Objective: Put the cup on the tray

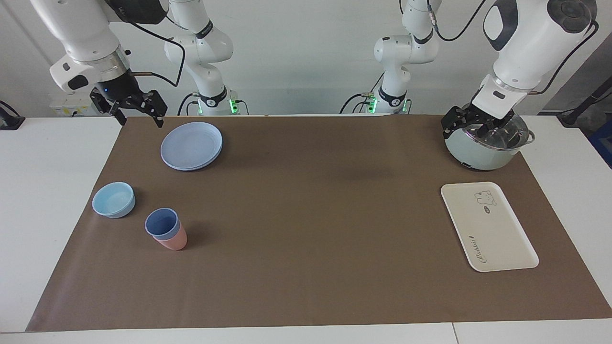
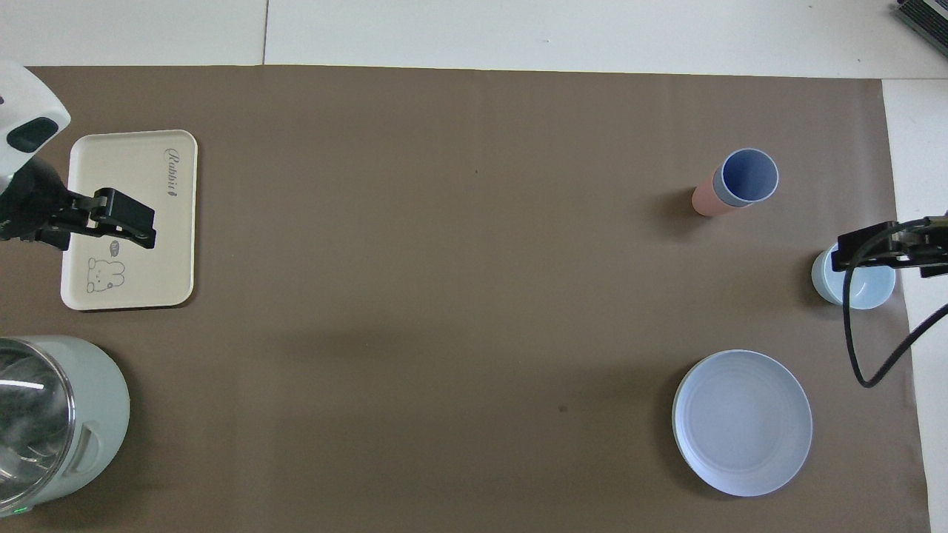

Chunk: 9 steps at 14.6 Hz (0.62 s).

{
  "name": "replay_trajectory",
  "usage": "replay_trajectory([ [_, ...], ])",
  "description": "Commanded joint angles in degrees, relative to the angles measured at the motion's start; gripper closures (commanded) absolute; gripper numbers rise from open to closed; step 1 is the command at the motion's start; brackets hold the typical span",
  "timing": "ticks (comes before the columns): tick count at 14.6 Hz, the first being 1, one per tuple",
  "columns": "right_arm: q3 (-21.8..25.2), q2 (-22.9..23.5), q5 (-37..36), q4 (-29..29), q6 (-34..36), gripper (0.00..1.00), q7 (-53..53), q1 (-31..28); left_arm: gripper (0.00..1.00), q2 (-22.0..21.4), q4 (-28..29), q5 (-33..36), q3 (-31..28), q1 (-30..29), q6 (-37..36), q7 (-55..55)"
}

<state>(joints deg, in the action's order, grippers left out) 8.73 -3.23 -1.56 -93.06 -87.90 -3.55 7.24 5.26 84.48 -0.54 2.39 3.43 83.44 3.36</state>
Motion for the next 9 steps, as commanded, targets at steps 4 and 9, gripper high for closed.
replay_trajectory([
  [4,0.94,-3.7,1.12,-10.27,-14.3,0.0,24.76,-3.98,0.0,-1.57,1.74,0.27,0.07,-0.27,-0.03,-0.46],
  [9,1.03,-3.98,15.31,-20.48,-32.58,0.0,53.23,-10.75,0.0,-1.57,1.74,0.27,0.07,-0.27,-0.03,-0.46],
])
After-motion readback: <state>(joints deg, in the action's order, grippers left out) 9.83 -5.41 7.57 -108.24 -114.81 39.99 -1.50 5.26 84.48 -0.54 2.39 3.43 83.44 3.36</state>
